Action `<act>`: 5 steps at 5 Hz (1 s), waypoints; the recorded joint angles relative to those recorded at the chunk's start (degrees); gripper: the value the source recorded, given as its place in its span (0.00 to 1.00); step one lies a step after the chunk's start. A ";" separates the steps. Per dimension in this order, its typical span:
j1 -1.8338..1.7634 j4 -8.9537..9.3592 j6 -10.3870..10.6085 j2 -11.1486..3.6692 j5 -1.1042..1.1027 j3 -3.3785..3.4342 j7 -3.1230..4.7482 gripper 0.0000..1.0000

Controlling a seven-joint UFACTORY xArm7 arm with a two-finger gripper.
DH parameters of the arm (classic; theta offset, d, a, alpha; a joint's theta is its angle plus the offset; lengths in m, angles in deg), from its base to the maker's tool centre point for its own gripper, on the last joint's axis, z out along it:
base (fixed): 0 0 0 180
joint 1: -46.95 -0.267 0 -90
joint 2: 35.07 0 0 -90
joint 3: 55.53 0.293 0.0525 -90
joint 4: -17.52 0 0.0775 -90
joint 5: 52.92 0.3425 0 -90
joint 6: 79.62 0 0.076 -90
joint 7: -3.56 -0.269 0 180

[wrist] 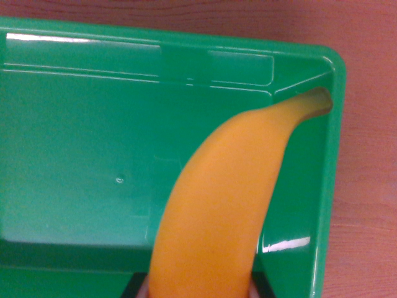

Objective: Pick fruit

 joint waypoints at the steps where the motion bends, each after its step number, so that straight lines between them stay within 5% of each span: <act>1: -0.02 -0.68 -1.08 0.40 -0.05 -0.01 0.02 1.00; 5: -0.05 -1.41 -2.22 0.83 -0.10 -0.02 0.05 1.00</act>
